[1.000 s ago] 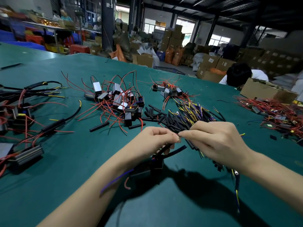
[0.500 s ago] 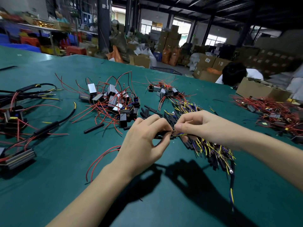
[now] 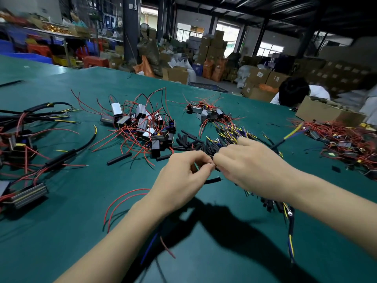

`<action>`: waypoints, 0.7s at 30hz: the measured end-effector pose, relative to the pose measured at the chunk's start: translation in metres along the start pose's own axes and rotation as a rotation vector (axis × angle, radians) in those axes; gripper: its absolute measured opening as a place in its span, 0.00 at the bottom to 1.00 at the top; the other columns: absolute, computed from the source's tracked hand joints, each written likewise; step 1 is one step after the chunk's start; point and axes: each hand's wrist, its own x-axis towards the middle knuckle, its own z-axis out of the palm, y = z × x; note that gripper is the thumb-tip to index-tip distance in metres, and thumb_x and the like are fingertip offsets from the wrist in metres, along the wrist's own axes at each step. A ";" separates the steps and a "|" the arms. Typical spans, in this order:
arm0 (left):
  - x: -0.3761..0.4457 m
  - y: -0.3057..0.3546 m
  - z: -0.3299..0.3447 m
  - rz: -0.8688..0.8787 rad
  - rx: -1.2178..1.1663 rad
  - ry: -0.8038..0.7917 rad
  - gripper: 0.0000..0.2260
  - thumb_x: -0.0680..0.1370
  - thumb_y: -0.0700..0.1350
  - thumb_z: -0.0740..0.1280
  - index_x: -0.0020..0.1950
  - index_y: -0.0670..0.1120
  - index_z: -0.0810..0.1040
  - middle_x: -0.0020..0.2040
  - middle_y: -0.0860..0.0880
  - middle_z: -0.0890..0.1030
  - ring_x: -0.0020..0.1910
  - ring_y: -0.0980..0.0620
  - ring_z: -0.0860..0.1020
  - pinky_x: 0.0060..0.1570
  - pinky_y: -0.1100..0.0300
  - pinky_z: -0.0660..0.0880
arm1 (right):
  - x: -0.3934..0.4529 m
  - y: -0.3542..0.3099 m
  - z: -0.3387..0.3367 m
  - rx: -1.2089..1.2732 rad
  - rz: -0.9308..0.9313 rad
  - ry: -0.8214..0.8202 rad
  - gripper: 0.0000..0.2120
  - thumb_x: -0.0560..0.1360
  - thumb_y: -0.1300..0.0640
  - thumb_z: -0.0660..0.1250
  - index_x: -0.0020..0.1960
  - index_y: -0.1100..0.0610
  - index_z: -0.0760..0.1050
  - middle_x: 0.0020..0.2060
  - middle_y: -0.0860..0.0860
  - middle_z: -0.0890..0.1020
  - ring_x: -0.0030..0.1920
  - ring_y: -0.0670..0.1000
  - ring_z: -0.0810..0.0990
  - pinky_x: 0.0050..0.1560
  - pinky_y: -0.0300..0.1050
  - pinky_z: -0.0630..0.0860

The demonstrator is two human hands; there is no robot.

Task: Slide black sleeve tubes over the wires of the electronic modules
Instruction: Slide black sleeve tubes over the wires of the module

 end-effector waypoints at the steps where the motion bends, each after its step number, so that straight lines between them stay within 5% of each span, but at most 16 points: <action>1: 0.002 0.000 -0.003 -0.102 -0.122 -0.070 0.08 0.76 0.42 0.66 0.36 0.47 0.78 0.30 0.55 0.76 0.29 0.56 0.71 0.32 0.62 0.68 | 0.002 -0.001 0.002 -0.103 -0.079 0.017 0.06 0.74 0.65 0.62 0.44 0.56 0.66 0.30 0.50 0.74 0.29 0.53 0.73 0.32 0.44 0.70; 4: 0.007 -0.001 -0.013 -0.341 -0.381 -0.281 0.09 0.72 0.42 0.69 0.31 0.48 0.77 0.28 0.52 0.75 0.25 0.57 0.71 0.28 0.67 0.65 | 0.003 -0.009 0.006 -0.158 -0.113 0.041 0.06 0.75 0.65 0.60 0.43 0.56 0.65 0.30 0.51 0.73 0.29 0.53 0.71 0.32 0.44 0.69; 6: 0.006 -0.004 -0.014 -0.367 -0.357 -0.302 0.07 0.73 0.41 0.69 0.35 0.46 0.78 0.30 0.50 0.76 0.26 0.56 0.71 0.29 0.64 0.65 | 0.001 -0.013 0.009 -0.028 0.028 -0.012 0.05 0.75 0.61 0.63 0.40 0.57 0.71 0.32 0.50 0.75 0.30 0.52 0.73 0.35 0.44 0.69; 11: 0.002 -0.008 -0.004 -0.170 -0.159 -0.125 0.06 0.76 0.39 0.67 0.39 0.46 0.77 0.32 0.53 0.76 0.30 0.56 0.71 0.34 0.64 0.69 | -0.003 -0.004 0.006 0.744 0.547 -0.190 0.06 0.77 0.53 0.67 0.46 0.53 0.82 0.33 0.45 0.79 0.33 0.44 0.72 0.36 0.36 0.67; 15: -0.001 -0.006 0.000 0.009 -0.024 -0.027 0.08 0.75 0.39 0.68 0.38 0.50 0.76 0.31 0.55 0.76 0.30 0.60 0.72 0.32 0.70 0.66 | -0.005 0.000 0.005 1.047 0.696 -0.250 0.08 0.75 0.51 0.68 0.43 0.53 0.83 0.26 0.43 0.73 0.27 0.41 0.65 0.28 0.34 0.62; 21: -0.003 -0.009 0.002 0.150 0.092 0.053 0.04 0.74 0.39 0.69 0.40 0.46 0.78 0.33 0.54 0.78 0.34 0.56 0.74 0.35 0.70 0.66 | -0.003 -0.004 0.004 1.237 0.846 -0.165 0.08 0.76 0.51 0.68 0.40 0.50 0.83 0.29 0.46 0.79 0.30 0.49 0.68 0.32 0.42 0.65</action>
